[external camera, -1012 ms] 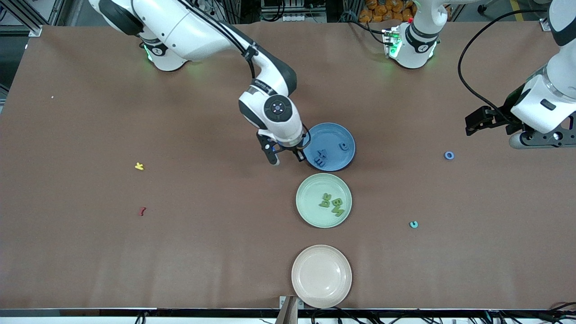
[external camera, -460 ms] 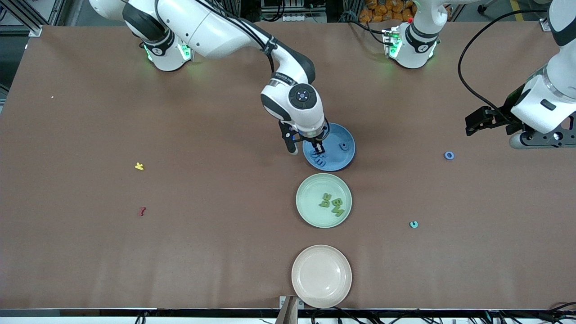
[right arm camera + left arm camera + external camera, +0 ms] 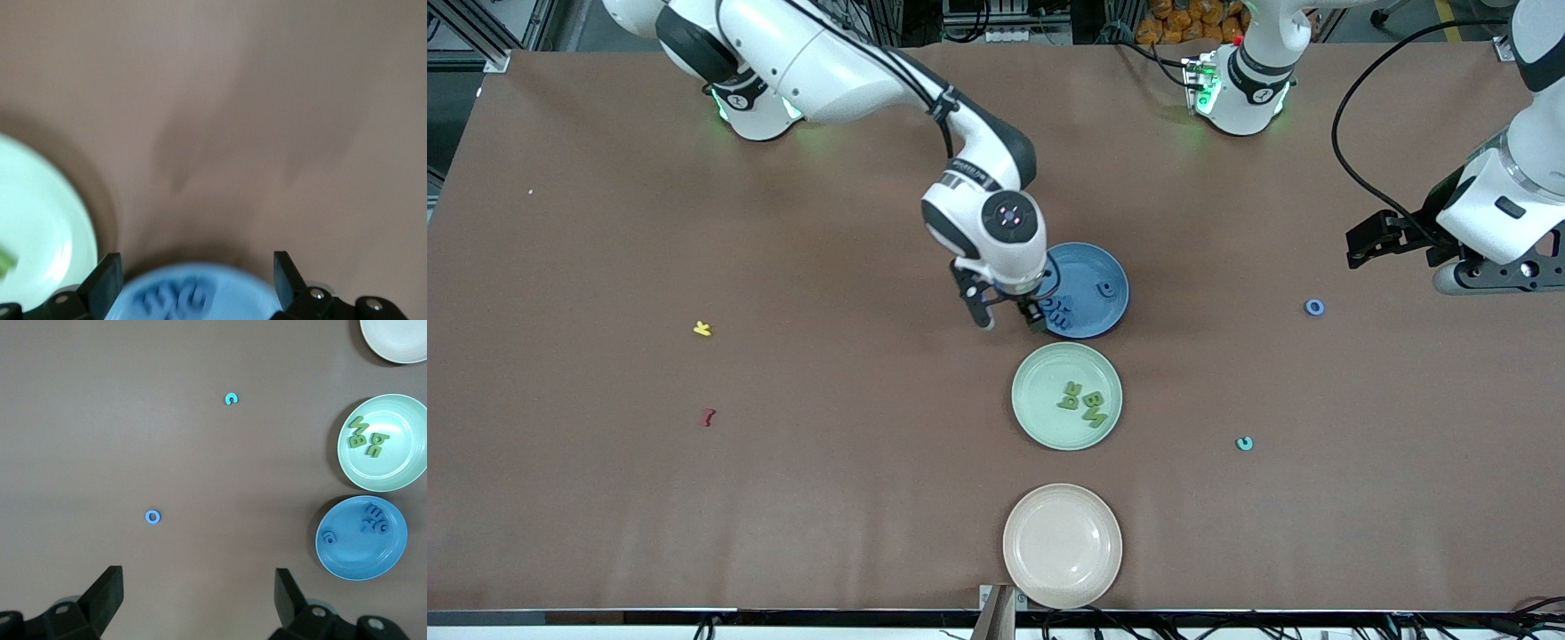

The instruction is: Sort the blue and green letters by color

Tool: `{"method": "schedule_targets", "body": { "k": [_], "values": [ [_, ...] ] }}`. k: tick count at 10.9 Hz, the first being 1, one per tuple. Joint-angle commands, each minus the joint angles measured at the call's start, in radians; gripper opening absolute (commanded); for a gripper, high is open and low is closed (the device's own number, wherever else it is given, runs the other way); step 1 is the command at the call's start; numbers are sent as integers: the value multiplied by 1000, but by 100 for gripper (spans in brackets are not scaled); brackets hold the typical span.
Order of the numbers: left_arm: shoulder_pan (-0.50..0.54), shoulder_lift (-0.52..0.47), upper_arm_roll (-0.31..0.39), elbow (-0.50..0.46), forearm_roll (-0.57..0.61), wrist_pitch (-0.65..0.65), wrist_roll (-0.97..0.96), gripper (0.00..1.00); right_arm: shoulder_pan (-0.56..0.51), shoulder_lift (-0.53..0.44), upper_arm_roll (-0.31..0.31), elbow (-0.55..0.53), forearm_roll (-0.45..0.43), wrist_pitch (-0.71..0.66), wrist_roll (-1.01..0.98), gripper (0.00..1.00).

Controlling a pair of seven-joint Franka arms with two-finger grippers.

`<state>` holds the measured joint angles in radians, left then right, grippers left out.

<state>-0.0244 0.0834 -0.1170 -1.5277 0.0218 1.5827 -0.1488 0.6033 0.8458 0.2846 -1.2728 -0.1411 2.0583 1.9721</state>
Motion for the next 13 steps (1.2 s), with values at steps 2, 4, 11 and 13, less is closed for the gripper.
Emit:
{"method": "schedule_targets", "body": {
  "k": [2, 4, 11, 13],
  "values": [
    [0, -2, -3, 1, 21, 6, 9, 100, -221, -103, 10, -115, -9, -83, -432, 100],
    [1, -2, -4, 1, 21, 6, 8, 100, -330, -146, 10, -169, -9, -83, -640, 100],
    [1, -2, -3, 1, 20, 6, 8, 100, -721, -298, 8, -414, -23, -67, -1349, 100],
    [1, -1, -4, 0, 20, 6, 9, 100, -761, -344, 8, -535, -70, 24, -1384, 100]
  ]
}}
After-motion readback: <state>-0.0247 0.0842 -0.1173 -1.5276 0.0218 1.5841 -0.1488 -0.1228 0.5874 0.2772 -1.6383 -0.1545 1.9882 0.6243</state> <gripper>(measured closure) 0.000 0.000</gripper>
